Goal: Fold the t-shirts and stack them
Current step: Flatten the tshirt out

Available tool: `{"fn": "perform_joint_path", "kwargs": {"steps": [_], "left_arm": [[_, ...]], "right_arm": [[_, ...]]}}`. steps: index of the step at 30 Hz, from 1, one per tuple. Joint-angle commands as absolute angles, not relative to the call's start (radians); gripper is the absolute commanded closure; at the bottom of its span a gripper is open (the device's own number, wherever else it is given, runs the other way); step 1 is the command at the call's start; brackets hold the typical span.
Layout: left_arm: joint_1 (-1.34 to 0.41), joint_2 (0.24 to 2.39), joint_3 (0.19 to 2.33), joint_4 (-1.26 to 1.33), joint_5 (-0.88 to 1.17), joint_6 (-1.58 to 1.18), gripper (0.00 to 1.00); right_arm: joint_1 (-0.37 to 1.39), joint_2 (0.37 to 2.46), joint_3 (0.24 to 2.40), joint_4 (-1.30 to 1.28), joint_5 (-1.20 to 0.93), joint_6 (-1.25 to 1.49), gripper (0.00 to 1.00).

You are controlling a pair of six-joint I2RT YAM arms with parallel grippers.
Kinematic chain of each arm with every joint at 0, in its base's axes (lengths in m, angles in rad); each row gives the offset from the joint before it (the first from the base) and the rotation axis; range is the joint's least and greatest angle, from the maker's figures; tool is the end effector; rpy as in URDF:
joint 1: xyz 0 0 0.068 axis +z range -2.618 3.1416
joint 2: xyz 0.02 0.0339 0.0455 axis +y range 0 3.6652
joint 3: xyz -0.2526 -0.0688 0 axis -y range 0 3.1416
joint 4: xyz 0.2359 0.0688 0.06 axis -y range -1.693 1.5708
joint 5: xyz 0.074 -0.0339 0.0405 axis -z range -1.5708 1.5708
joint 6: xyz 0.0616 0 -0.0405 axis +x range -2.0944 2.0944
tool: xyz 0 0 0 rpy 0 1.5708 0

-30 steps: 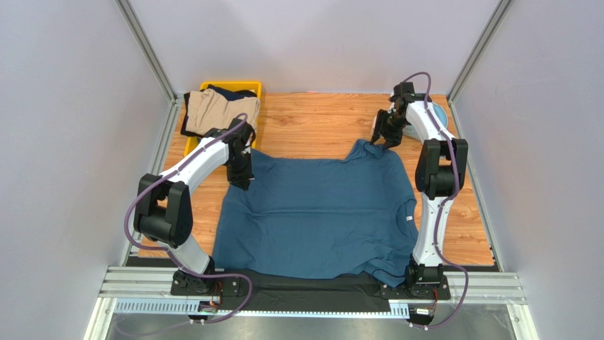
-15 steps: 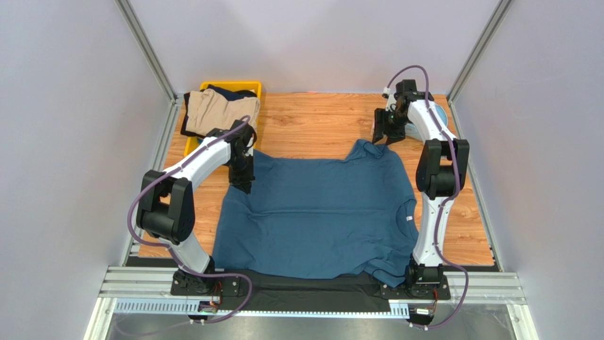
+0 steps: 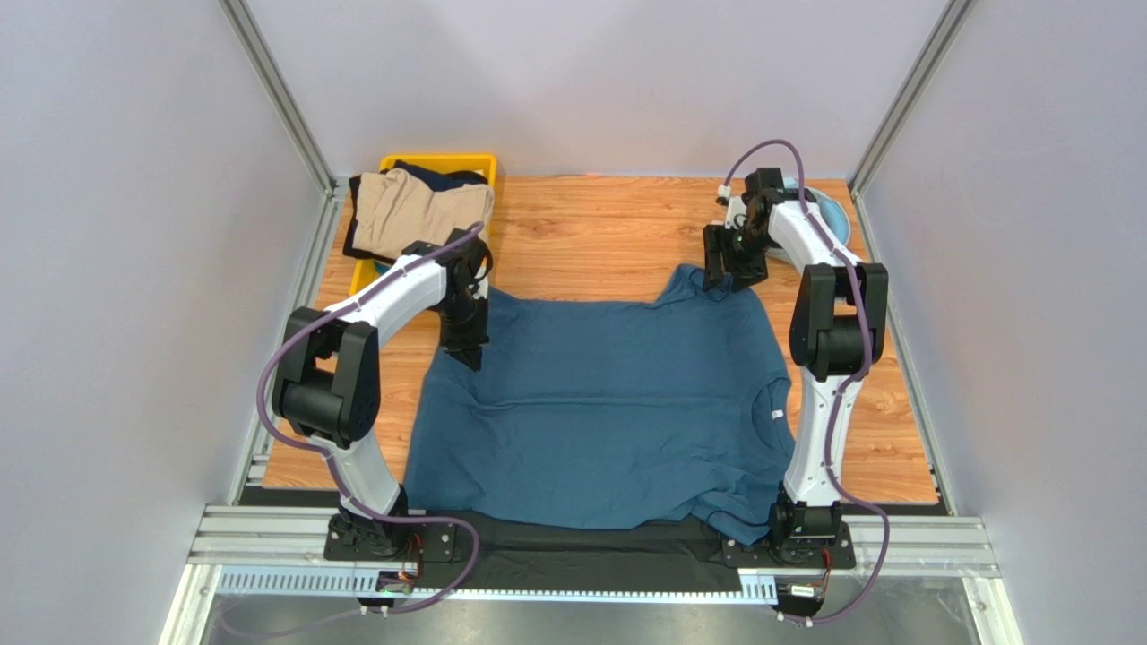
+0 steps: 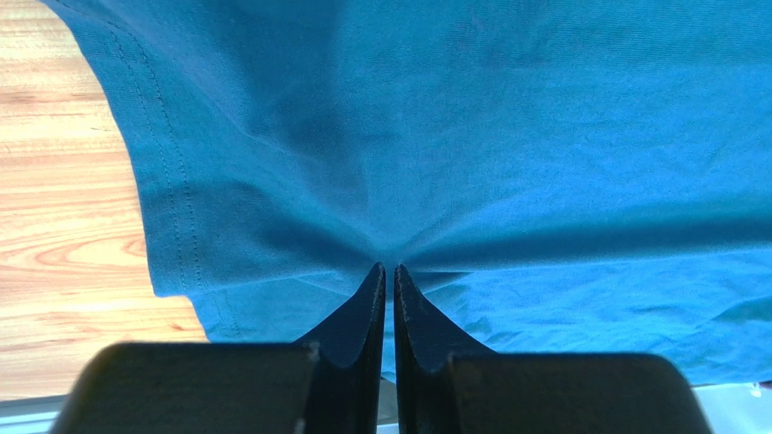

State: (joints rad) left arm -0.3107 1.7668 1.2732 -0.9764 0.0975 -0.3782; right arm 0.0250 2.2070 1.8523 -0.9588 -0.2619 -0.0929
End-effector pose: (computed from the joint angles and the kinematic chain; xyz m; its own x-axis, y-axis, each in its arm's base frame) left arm 0.3019 -0.1032 0.1677 -0.9961 -0.0661 -0.0577 -0.0583 0.9902 -0.1272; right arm 0.4456 0.0271 0.1619 -0.9543 -0.1135 -0.2766 -0.1793 0.9576 0.2257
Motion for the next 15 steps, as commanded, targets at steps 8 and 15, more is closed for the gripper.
{"fn": "perform_joint_path", "kwargs": {"steps": [8, 15], "left_arm": [[-0.31, 1.75, 1.287, -0.983, 0.109, -0.359, 0.88], [-0.31, 1.729, 1.258, -0.983, 0.095, -0.362, 0.88]], "right_arm": [[0.029, 2.207, 1.91, -0.914, -0.301, -0.103, 0.4], [0.032, 2.23, 1.936, -0.923, -0.307, -0.095, 0.44]]}}
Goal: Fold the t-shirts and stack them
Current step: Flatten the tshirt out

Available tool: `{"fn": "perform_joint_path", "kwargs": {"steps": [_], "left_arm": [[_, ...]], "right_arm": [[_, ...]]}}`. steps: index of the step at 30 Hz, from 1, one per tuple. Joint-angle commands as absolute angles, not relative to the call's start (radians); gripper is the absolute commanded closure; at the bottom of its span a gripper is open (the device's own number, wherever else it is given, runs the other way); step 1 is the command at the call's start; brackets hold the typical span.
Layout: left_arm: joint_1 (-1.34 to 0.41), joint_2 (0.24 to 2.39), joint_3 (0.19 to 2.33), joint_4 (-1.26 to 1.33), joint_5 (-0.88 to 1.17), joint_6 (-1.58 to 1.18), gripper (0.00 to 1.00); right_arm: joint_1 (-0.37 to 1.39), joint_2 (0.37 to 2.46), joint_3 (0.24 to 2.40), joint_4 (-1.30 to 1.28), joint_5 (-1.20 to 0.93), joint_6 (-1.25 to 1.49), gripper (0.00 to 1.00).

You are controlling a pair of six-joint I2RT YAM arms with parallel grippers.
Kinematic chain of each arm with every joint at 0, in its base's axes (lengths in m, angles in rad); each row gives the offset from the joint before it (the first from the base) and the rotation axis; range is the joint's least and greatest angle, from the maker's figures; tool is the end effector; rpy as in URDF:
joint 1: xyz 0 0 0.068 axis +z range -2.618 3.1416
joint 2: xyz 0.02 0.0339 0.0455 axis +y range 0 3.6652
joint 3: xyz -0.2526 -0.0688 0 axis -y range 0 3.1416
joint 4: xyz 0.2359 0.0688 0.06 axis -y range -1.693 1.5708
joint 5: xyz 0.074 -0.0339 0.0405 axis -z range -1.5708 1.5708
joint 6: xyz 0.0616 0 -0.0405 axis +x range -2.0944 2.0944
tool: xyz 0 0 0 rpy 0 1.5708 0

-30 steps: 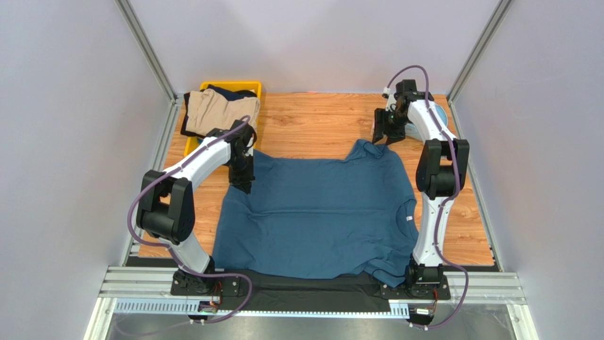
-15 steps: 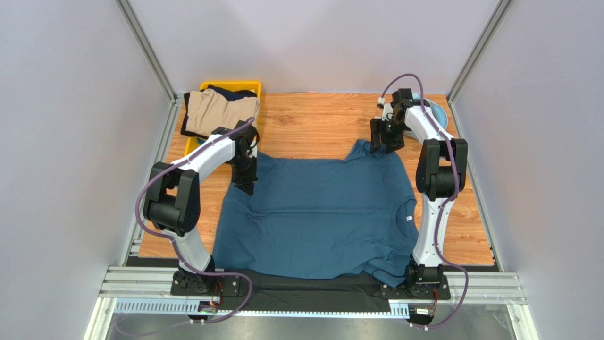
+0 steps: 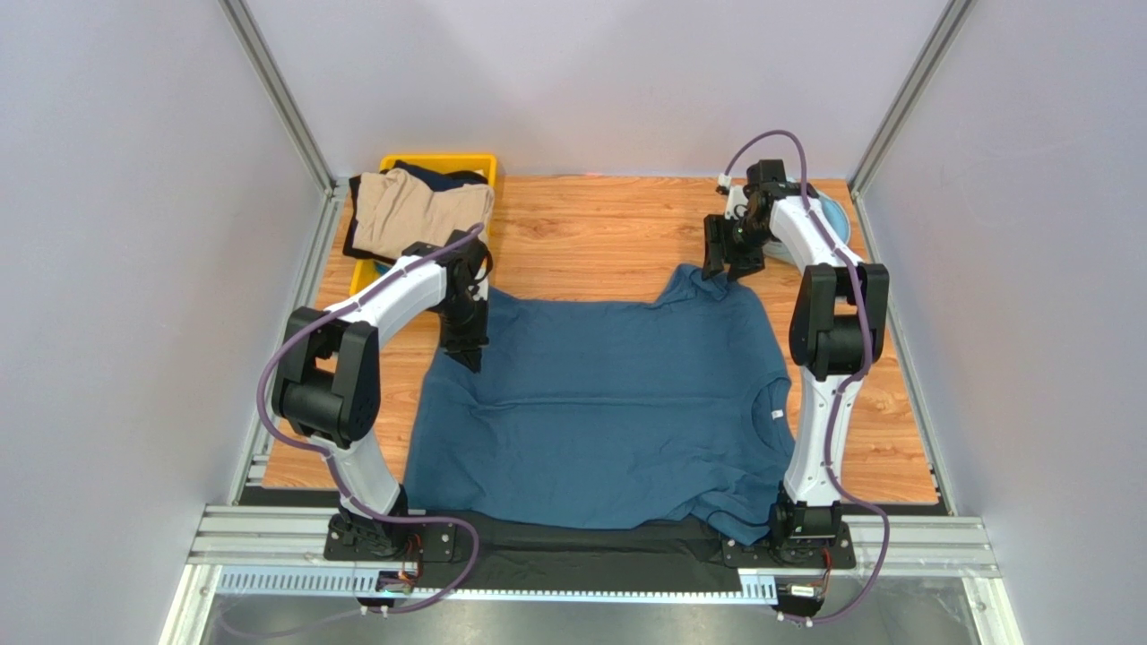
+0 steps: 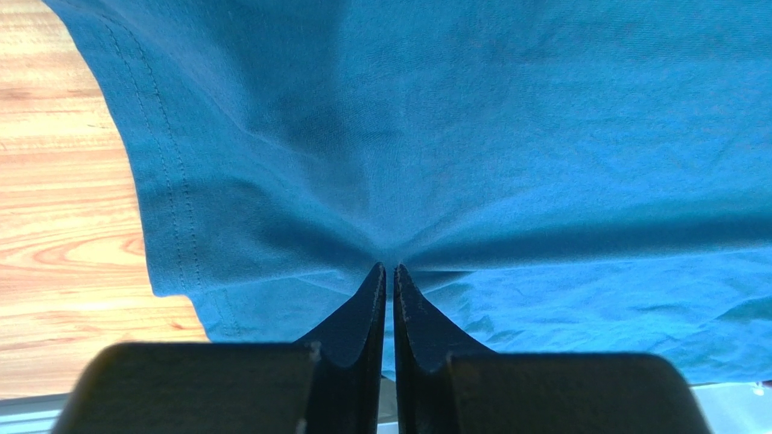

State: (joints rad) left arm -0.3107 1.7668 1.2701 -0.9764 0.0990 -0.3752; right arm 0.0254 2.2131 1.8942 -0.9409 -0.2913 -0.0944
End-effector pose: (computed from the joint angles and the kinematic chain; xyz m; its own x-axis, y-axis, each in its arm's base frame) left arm 0.3013 -0.1031 0.1669 -0.9965 -0.0630 -0.0547 -0.0556 0.9903 -0.1273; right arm 0.4542 0.0292 0.1722 -0.9369 -0.1141 -0.3304 -0.2014 0.9488 0.2434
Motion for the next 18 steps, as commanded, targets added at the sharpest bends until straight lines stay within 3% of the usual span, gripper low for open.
{"fn": "perform_joint_path", "kwargs": {"steps": [1, 18], "left_arm": [[-0.31, 1.727, 1.253, -0.982, 0.097, -0.364, 0.88], [-0.31, 1.704, 1.239, -0.982, 0.092, -0.373, 0.89]], "right_arm": [[0.031, 2.232, 1.936, -0.925, -0.302, -0.095, 0.44], [0.017, 2.256, 1.914, -0.925, -0.279, -0.08, 0.43]]}}
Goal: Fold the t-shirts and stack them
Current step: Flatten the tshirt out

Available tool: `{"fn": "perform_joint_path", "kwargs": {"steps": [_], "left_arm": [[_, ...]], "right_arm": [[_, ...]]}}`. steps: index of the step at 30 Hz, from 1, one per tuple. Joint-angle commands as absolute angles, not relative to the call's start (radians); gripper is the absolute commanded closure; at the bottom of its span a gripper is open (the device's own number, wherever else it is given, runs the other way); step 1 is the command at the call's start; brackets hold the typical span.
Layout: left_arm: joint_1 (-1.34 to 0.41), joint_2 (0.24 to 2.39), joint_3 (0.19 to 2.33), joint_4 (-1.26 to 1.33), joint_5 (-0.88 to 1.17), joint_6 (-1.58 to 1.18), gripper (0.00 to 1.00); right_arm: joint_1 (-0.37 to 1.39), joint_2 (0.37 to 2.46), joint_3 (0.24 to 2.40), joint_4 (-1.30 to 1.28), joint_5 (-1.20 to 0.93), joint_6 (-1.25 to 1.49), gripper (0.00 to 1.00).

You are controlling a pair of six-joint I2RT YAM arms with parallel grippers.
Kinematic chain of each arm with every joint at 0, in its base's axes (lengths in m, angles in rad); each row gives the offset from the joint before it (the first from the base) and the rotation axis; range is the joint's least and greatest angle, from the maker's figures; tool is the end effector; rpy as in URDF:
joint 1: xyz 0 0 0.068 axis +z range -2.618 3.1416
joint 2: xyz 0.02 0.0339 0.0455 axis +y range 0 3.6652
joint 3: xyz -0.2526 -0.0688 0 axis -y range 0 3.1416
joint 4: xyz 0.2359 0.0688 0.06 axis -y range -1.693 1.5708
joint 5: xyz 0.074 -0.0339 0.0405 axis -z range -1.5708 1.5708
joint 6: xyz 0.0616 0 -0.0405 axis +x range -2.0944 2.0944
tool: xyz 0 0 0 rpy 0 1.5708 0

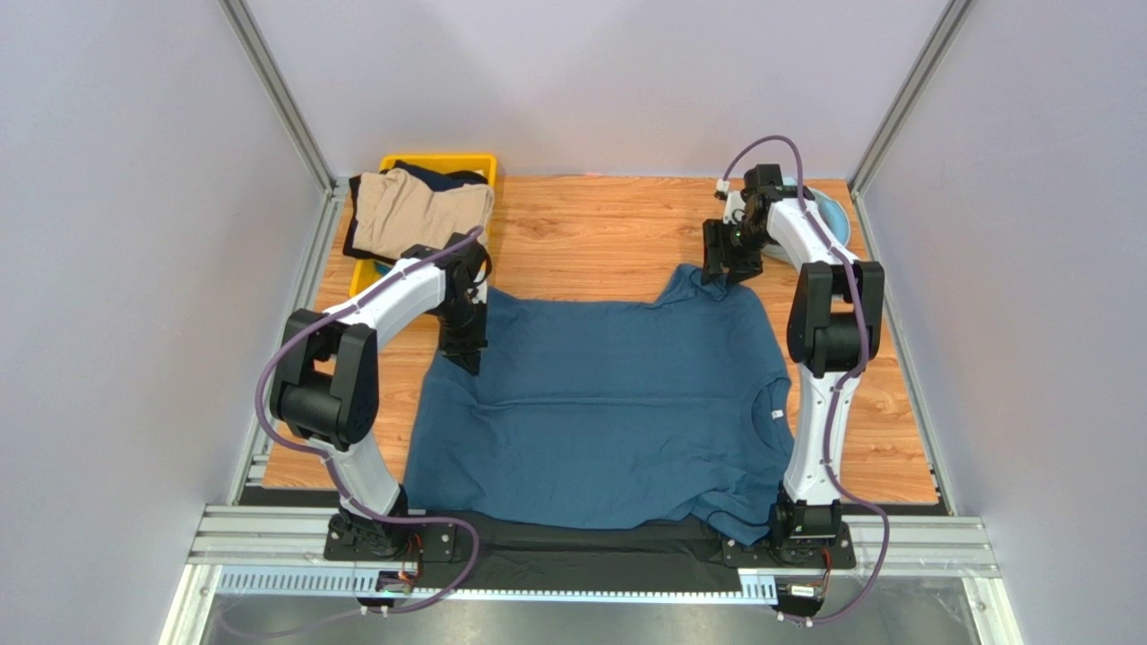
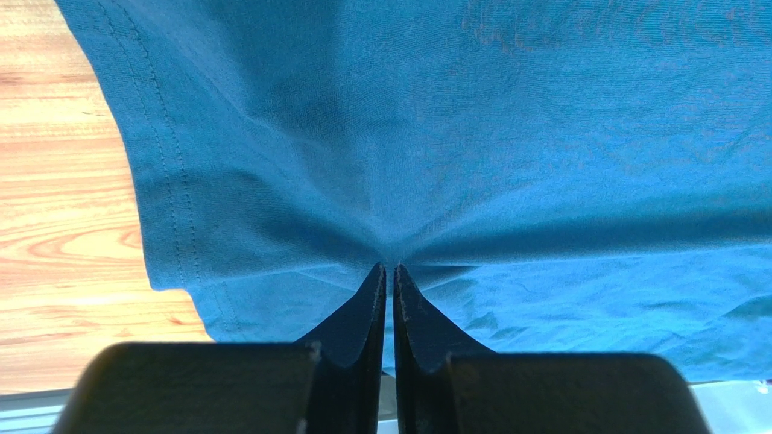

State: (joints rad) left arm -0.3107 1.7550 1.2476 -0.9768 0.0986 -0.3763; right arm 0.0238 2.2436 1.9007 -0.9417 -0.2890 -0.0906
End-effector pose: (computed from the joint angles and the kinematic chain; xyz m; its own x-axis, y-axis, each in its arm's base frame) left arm 0.2964 -0.1016 0.1648 -0.9970 -0.0640 -0.0444 -0.0581 0.9907 -0.1230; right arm 0.4568 0.0284 0.1606 -0.9458 -0.1093 -0.3059 -0.1896 0.9504 0.2467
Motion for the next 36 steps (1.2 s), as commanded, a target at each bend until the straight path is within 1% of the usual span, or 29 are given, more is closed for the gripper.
{"fn": "perform_joint_path", "kwargs": {"steps": [1, 10, 12, 15, 16, 18, 19, 20, 21, 25, 30, 36], "left_arm": [[-0.31, 1.706, 1.239, -0.985, 0.092, -0.373, 0.89], [-0.31, 1.704, 1.232, -0.971, 0.098, -0.385, 0.89], [-0.31, 1.704, 1.229, -0.966, 0.103, -0.388, 0.89], [-0.31, 1.703, 1.226, -0.96, 0.103, -0.391, 0.89], [-0.31, 1.706, 1.224, -0.959, 0.101, -0.393, 0.89], [-0.31, 1.703, 1.223, -0.957, 0.103, -0.39, 0.89], [-0.31, 1.703, 1.223, -0.956, 0.101, -0.391, 0.89], [-0.31, 1.704, 1.223, -0.954, 0.1, -0.39, 0.89], [-0.31, 1.703, 1.223, -0.956, 0.1, -0.39, 0.89], [-0.31, 1.706, 1.223, -0.946, 0.104, -0.394, 0.89], [-0.31, 1.712, 1.232, -0.933, 0.104, -0.399, 0.89], [-0.308, 1.715, 1.296, -0.937, 0.023, -0.397, 0.86]], "right_arm": [[0.014, 2.258, 1.914, -0.927, -0.281, -0.077, 0.43], [0.012, 2.229, 1.896, -0.937, -0.249, -0.072, 0.46], [0.012, 2.223, 1.882, -0.936, -0.247, -0.074, 0.48], [0.012, 2.221, 1.878, -0.933, -0.261, -0.069, 0.55], [0.012, 2.221, 1.878, -0.933, -0.265, -0.068, 0.63], [0.012, 2.22, 1.878, -0.934, -0.268, -0.06, 0.74], [0.012, 2.217, 1.878, -0.934, -0.27, -0.057, 0.89], [0.012, 2.214, 1.879, -0.934, -0.27, -0.054, 0.97], [0.012, 2.21, 1.879, -0.934, -0.276, -0.046, 1.0], [0.014, 2.186, 1.884, -0.936, -0.308, -0.035, 1.0], [0.041, 2.097, 1.887, -0.937, -0.298, -0.021, 1.0], [0.098, 2.014, 1.907, -0.968, -0.247, -0.005, 1.0]]}}
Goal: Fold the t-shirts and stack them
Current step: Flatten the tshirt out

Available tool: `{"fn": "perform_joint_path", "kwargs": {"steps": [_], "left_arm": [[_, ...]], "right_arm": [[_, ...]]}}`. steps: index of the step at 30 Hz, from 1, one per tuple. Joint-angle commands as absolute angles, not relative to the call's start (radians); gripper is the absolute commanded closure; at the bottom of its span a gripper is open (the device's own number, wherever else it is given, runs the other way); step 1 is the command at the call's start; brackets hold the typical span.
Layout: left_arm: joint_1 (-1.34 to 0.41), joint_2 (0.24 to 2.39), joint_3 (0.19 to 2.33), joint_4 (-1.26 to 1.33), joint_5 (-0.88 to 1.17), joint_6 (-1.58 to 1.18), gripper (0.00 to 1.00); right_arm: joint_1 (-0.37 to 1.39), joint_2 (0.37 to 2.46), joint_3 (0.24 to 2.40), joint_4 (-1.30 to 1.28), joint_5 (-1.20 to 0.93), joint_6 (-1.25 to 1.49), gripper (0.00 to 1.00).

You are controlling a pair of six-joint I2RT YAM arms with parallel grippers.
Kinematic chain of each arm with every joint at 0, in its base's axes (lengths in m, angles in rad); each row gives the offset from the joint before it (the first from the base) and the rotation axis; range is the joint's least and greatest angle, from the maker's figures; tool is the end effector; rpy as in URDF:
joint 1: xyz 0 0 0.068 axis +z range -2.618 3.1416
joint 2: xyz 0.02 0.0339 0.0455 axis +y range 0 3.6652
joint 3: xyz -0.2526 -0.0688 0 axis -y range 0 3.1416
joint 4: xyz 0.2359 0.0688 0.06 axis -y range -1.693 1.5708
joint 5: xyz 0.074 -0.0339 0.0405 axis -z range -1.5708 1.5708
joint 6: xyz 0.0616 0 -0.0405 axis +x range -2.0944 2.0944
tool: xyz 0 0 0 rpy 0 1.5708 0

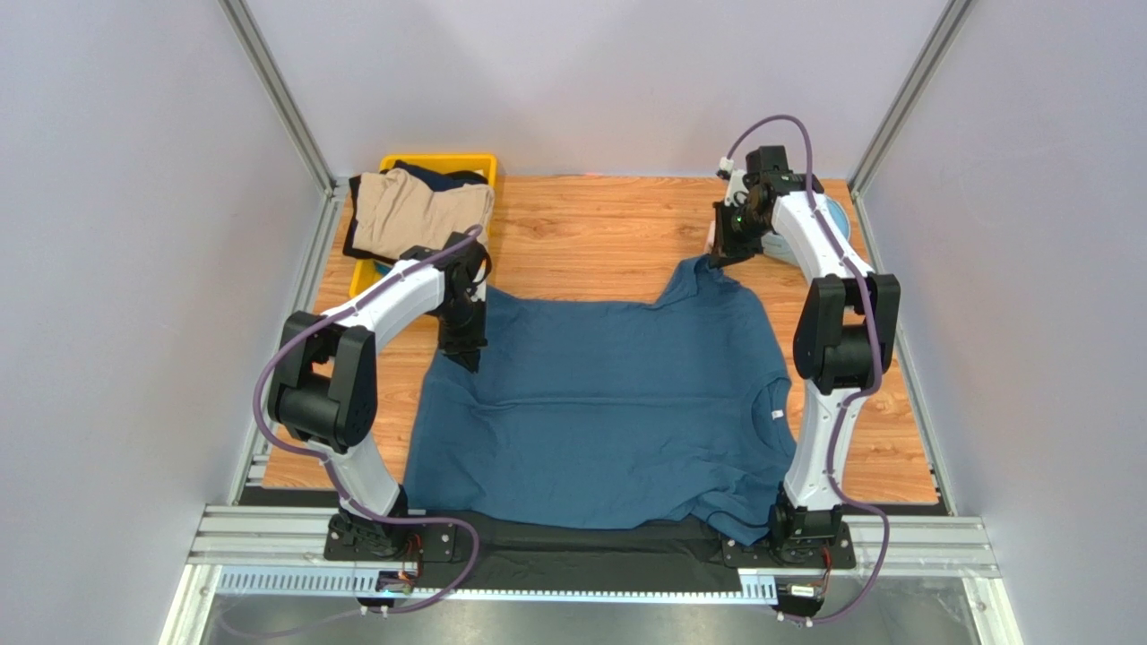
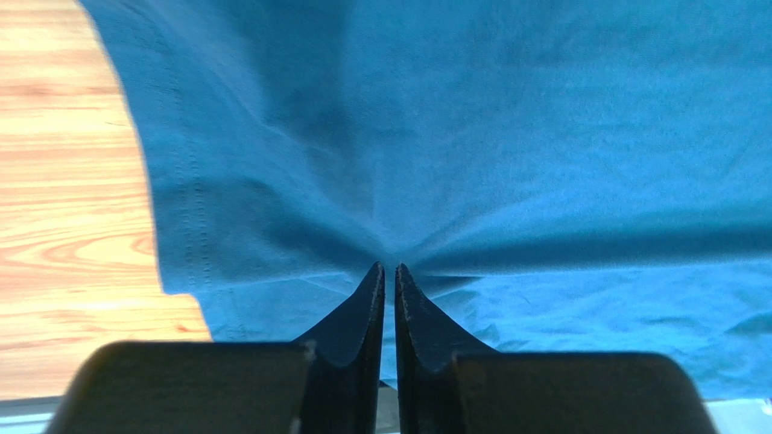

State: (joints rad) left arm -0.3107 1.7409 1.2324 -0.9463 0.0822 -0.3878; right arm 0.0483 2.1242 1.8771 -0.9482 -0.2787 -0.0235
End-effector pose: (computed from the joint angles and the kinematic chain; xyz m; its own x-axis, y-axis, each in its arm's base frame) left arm 0.2971 -0.1007 0.1655 -0.9941 -0.0766 -0.0763 -0.0672 0.9906 -0.1193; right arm 0.4437 0.0384 0.2049 -0.9255 -0.0674 -0.3726 -0.1690 0.9541 0.2473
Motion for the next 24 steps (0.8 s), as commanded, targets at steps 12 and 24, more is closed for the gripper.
{"fn": "perform_joint_path", "kwargs": {"steps": [12, 24], "left_arm": [[-0.224, 1.88, 1.659, -0.983, -0.121, -0.354, 0.82], [-0.17, 2.097, 1.94, -1.04, -0.112, -0.287, 0.63]], "right_arm": [[0.152, 1.934, 1.875, -1.016, -0.135, 0.058, 1.0], [0.152, 1.891, 1.799, -0.988, -0.147, 0.075, 1.0]]}}
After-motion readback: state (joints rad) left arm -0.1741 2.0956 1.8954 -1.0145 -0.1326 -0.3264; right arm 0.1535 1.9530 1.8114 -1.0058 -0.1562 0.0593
